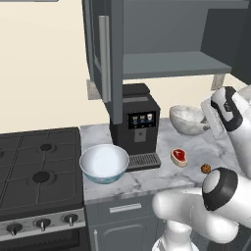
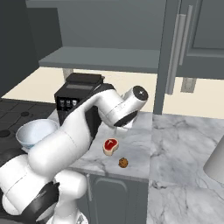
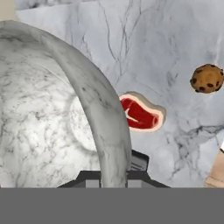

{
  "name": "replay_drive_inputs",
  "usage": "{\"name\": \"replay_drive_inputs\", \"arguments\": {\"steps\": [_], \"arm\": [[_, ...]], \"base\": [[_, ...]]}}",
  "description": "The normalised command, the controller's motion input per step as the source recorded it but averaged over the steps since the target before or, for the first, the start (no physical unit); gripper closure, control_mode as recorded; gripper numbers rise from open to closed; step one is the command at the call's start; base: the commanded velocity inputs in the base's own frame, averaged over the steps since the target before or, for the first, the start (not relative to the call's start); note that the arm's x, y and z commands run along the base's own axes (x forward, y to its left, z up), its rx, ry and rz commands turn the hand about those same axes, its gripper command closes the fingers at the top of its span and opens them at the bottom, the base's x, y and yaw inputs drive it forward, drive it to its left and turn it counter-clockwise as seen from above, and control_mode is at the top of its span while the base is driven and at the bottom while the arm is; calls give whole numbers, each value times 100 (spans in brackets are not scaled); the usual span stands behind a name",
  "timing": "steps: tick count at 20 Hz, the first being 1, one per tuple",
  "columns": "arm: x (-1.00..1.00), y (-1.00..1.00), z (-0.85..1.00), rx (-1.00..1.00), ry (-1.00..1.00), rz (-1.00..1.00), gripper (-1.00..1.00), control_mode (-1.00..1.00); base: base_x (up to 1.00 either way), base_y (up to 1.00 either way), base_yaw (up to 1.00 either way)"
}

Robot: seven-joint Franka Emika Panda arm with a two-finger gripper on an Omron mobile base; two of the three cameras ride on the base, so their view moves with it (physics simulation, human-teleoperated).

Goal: Pick both bowls and place them on the counter. Then place the steak in one bowl and place the cookie dough ball in the other bowl.

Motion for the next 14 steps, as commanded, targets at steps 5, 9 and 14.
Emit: {"name": "replay_drive_inputs", "arguments": {"steps": [5, 9, 14], "arm": [[79, 3, -43, 3, 21, 0, 100, -100], [75, -4, -27, 5, 15, 0, 100, -100], [42, -15, -31, 1, -1, 0, 100, -100]], "base": [[0, 0, 0], [0, 0, 0], [0, 0, 0]]}}
